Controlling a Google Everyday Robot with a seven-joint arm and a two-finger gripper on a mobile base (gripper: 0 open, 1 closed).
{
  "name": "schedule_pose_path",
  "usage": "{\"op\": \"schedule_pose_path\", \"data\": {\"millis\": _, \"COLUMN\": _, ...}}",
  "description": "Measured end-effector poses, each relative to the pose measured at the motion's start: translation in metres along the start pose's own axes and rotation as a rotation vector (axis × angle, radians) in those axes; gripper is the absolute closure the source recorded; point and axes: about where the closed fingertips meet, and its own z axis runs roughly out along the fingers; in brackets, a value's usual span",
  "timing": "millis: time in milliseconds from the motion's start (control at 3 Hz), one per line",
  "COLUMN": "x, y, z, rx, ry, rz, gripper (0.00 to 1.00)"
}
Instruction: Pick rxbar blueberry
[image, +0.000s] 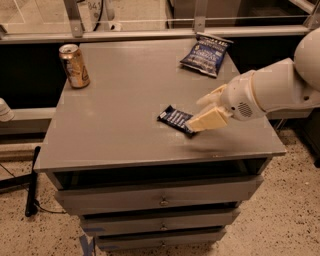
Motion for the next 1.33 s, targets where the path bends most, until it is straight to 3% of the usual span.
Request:
{"op": "schedule_pose_path", "data": {"millis": 333, "x": 0.013, "y": 0.006, "z": 0.012, "rx": -0.011, "ry": -0.013, "rz": 0.024, "gripper": 0.0}}
{"op": "schedule_pose_path", "data": {"millis": 1000, "x": 0.03, "y": 0.015, "z": 0.038, "rx": -0.023, "ry": -0.035, "rz": 0.072, "gripper": 0.0}}
{"op": "schedule_pose_path", "data": {"millis": 1333, "x": 0.03, "y": 0.017, "z": 0.047, "rx": -0.024, "ry": -0.045, "rz": 0.082, "gripper": 0.18}}
